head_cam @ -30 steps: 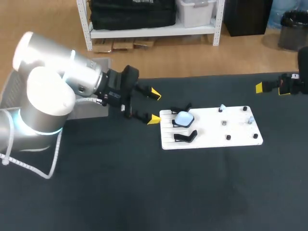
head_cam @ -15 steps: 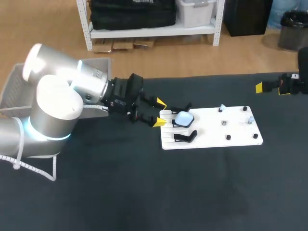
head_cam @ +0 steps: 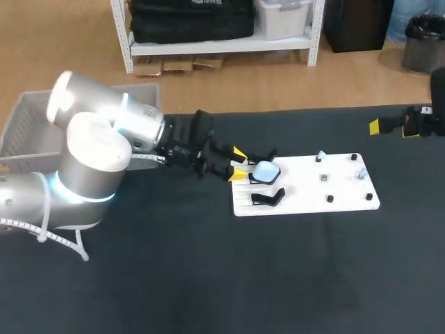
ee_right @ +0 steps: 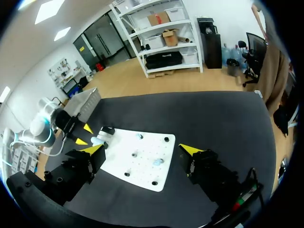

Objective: Pick up each earbud case from the left stands, insert the matching earbuds, close the lid, and place the case in the box.

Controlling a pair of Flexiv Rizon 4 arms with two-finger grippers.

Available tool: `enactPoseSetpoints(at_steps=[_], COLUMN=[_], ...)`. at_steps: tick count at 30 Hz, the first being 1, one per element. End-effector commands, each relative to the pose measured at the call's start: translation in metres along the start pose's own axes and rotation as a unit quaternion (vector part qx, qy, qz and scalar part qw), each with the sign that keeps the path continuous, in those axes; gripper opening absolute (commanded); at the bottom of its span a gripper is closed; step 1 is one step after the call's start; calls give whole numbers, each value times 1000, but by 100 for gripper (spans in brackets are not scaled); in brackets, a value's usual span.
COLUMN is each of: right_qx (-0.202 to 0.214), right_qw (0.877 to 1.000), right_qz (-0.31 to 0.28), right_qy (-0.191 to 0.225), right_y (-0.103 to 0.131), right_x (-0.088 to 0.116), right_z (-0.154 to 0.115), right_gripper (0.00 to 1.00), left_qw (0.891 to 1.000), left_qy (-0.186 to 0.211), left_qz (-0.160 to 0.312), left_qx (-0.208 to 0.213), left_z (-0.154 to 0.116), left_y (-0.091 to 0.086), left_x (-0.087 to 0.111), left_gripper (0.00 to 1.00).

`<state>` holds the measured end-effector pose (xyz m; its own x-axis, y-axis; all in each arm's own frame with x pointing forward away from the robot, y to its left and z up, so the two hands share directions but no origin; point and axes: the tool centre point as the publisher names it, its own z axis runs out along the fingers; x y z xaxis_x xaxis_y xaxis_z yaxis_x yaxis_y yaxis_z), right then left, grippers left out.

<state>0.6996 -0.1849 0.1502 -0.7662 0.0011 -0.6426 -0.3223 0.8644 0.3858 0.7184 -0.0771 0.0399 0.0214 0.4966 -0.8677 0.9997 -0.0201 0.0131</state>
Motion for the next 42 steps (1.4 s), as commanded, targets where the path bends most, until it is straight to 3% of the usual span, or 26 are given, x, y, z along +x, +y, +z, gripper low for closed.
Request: enactPoseSetpoints(at_steps=[1,42], right_qx=[-1,-1], right_qw=[1000,1000], right_qz=[0,0], right_qy=[1,1], right_y=[-1,-1], right_x=[0,0], right_z=[0,0], right_gripper=[100,100], left_qw=[1000,999], left_qy=[-4,-26], left_qz=[-1,-6], left_qx=[10,44], left_z=[8,39], left_y=[9,6], left_x=[6,2], left_gripper=[47,41])
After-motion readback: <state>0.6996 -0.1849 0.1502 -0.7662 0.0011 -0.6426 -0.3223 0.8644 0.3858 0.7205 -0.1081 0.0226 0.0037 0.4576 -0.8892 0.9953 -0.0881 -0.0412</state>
